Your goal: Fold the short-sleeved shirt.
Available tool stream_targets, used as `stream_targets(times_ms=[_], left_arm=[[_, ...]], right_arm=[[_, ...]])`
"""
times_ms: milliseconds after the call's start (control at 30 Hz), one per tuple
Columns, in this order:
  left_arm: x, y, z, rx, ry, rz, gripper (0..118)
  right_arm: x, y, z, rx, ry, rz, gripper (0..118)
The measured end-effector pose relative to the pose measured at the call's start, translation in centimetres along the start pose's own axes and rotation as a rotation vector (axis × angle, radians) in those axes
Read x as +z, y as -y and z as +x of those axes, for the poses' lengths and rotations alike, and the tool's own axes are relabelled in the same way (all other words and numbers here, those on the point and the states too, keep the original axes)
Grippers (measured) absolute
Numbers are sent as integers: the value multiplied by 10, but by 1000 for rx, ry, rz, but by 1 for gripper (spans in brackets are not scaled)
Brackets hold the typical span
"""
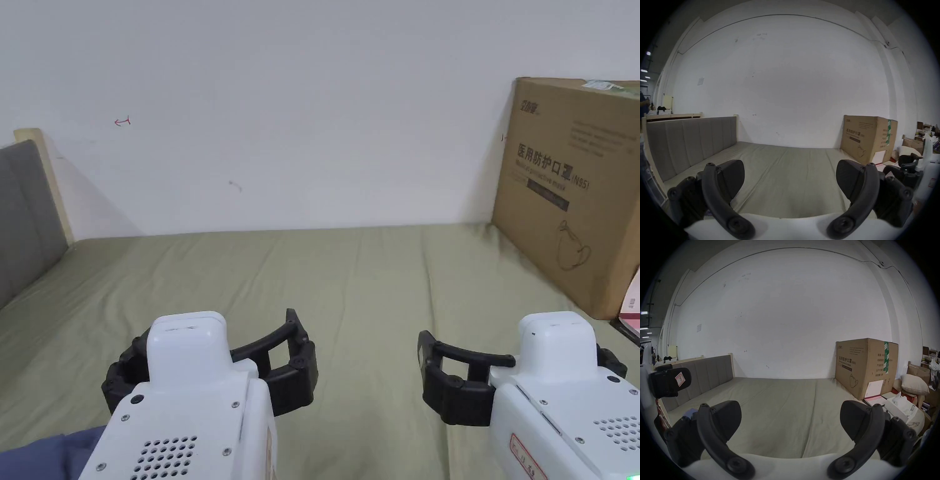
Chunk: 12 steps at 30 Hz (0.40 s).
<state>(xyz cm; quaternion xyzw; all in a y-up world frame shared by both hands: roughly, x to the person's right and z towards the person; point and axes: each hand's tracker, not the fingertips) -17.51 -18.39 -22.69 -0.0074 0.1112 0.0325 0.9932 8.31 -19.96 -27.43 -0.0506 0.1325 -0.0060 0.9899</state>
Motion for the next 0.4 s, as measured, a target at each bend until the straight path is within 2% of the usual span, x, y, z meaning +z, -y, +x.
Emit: stream_targets(times_ms=[100,200,267,400], left_arm=[[-1,4,3,-20,-92,3,114],[-4,5,2,-2,-70,-20,114],[-3,9,-2,49,3,-22,114],[-4,10,2,50,-9,-32,114]], right_arm=[[-1,1,-1,4,-2,-8,118],[-1,3,0,-2,-3,-13,118],[-2,4,0,-5,-3,-17,118],[-2,6,2,-1,5,-26,118]])
